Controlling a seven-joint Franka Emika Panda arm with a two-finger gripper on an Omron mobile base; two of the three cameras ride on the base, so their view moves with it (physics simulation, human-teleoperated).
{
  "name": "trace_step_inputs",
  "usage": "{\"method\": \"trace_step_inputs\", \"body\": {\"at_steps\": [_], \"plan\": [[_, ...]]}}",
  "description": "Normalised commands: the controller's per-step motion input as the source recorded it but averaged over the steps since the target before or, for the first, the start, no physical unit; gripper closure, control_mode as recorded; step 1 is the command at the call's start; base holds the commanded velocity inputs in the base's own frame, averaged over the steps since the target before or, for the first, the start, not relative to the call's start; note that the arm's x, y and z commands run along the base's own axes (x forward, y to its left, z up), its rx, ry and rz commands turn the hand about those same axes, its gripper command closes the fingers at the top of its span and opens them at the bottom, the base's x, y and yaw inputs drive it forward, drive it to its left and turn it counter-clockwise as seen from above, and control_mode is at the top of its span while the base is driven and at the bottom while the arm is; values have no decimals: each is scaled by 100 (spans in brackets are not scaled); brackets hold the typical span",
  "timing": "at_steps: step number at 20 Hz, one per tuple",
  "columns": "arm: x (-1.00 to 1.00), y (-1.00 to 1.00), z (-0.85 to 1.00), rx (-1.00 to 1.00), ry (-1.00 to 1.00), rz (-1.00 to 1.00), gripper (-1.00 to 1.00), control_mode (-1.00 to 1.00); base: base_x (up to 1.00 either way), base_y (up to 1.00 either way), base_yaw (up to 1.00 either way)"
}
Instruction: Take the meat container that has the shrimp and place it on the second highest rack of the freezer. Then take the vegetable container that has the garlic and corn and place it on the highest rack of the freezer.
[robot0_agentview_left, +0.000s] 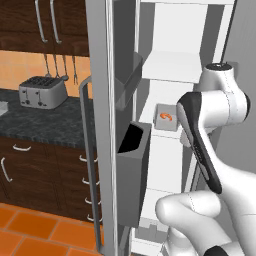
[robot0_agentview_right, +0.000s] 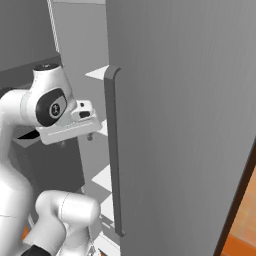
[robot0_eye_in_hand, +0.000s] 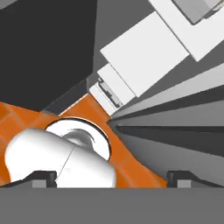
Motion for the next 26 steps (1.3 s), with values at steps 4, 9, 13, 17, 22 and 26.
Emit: {"method": "trace_step_inputs", "body": {"at_steps": [4,9,13,17,22,26], "plan": [[-50,0,6,7,1,-40,-100,-100,0,0,0],[-56,1,0,7,0,-40,-100,-100,0,0,0],[-28,10,2,3,0,-38,-100,-100,0,0,0],[0,36,0,0,-8,-15,-100,-100,0,0,0],[-17,2,0,0,0,3,-100,-100,0,0,0],[-13,0,4,1,0,8,-100,-100,0,0,0]]}}
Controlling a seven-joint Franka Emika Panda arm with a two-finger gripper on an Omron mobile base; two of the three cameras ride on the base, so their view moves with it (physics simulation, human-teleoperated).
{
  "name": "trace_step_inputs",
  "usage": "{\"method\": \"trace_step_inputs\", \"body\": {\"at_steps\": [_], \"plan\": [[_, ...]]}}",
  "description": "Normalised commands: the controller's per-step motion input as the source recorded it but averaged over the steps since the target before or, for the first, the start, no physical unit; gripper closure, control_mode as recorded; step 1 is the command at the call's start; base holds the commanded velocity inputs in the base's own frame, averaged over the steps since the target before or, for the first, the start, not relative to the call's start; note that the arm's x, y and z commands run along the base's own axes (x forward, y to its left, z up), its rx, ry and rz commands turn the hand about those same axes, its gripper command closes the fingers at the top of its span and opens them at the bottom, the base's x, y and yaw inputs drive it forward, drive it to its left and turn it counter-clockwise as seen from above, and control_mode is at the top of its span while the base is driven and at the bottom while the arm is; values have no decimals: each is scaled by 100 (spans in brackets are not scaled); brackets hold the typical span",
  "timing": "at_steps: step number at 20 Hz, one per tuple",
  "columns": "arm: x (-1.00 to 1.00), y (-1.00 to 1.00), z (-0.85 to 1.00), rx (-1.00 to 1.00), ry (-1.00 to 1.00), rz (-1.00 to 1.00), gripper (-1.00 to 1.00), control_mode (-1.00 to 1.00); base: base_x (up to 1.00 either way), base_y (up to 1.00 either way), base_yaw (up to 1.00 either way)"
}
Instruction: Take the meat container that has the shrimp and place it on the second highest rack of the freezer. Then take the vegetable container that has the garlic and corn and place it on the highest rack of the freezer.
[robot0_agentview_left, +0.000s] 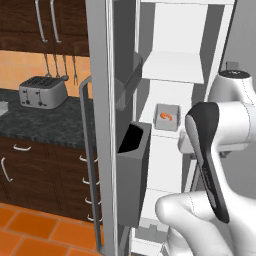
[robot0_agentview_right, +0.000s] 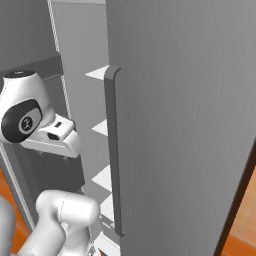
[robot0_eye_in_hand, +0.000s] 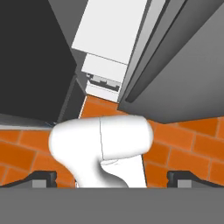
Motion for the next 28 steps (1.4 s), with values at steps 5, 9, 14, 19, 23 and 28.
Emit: {"method": "trace_step_inputs", "body": {"at_steps": [5,9,14,19,23,28], "plan": [[-10,0,0,1,0,5,-100,-100,0,0,0],[-6,0,0,0,0,1,-100,100,-47,-9,7],[0,0,0,0,0,0,-100,100,-88,-49,17],[0,0,0,0,0,0,-100,100,-49,-37,58],[0,0,0,0,0,0,-100,100,-56,-1,88],[0,0,0,0,0,0,-100,100,-49,4,95]]}}
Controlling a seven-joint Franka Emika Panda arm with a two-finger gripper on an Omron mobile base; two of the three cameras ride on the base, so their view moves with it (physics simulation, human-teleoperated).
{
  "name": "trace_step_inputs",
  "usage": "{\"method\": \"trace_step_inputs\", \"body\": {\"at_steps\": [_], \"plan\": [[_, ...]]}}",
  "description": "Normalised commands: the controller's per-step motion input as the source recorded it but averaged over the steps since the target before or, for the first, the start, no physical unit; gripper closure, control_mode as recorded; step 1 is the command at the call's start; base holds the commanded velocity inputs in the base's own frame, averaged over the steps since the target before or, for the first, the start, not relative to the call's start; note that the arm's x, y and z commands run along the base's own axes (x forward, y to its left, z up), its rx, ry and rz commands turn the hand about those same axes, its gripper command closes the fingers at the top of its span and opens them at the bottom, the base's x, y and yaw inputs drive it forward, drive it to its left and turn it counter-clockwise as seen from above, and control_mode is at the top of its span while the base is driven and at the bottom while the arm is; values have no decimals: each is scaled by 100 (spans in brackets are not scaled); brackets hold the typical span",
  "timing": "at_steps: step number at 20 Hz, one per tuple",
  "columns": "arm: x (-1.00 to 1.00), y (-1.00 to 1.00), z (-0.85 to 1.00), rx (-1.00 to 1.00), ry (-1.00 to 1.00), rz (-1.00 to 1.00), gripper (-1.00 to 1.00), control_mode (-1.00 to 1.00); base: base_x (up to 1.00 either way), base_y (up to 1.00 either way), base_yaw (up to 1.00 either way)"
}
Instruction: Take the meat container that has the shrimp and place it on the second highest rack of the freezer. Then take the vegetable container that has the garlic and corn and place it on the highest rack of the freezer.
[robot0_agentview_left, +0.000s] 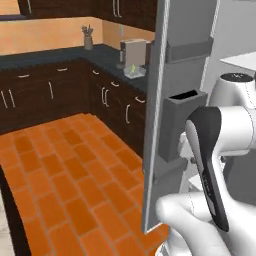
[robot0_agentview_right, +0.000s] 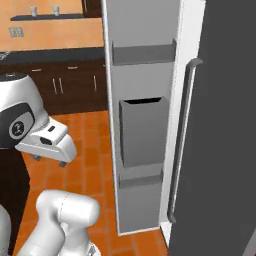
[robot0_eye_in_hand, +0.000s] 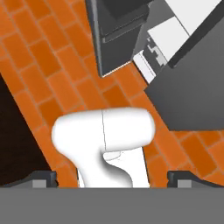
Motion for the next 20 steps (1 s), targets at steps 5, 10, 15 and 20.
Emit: {"method": "trace_step_inputs", "body": {"at_steps": [5,10,15,20], "plan": [[0,0,0,0,0,0,-100,100,-40,56,72],[0,0,0,0,0,0,-100,100,-15,66,36],[0,0,0,0,0,0,-100,100,8,32,14],[0,0,0,0,0,0,-100,100,91,0,-1]]}}
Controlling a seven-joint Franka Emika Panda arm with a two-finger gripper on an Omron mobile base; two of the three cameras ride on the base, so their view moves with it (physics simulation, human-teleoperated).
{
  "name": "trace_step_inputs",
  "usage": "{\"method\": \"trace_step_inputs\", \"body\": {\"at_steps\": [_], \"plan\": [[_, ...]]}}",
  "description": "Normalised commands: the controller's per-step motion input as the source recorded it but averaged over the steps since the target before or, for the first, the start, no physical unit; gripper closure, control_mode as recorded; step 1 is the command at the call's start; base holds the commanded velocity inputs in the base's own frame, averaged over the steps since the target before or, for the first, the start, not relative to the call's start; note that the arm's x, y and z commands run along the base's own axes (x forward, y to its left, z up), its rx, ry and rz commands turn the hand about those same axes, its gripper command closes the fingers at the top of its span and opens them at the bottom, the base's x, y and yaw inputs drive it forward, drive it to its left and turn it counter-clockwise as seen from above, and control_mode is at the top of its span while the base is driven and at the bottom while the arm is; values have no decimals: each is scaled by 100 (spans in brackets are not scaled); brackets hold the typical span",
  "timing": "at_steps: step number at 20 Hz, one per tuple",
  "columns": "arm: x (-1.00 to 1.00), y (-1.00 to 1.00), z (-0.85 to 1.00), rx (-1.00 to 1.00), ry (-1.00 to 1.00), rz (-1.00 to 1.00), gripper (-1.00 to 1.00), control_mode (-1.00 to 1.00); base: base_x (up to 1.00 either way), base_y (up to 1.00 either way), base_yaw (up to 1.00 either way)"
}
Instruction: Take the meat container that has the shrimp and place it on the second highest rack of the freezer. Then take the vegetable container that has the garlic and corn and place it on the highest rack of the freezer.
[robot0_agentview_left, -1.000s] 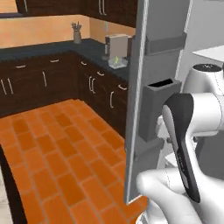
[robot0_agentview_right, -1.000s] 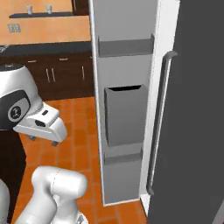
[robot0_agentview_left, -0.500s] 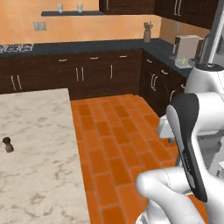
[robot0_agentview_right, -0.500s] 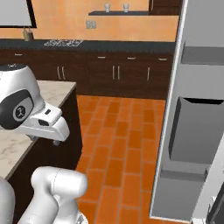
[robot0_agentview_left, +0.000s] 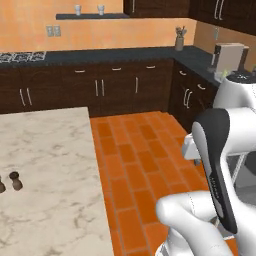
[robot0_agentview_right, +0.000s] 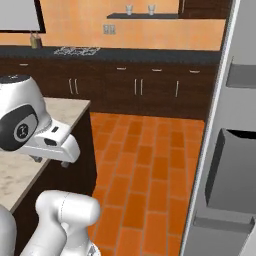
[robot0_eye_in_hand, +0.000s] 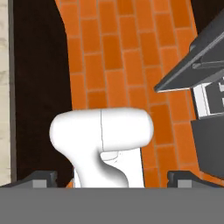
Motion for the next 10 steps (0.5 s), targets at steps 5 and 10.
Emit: {"method": "trace_step_inputs", "body": {"at_steps": [5,10], "plan": [[0,0,0,0,0,0,-100,100,100,0,-1],[0,0,0,0,0,0,-100,100,100,0,-1]]}}
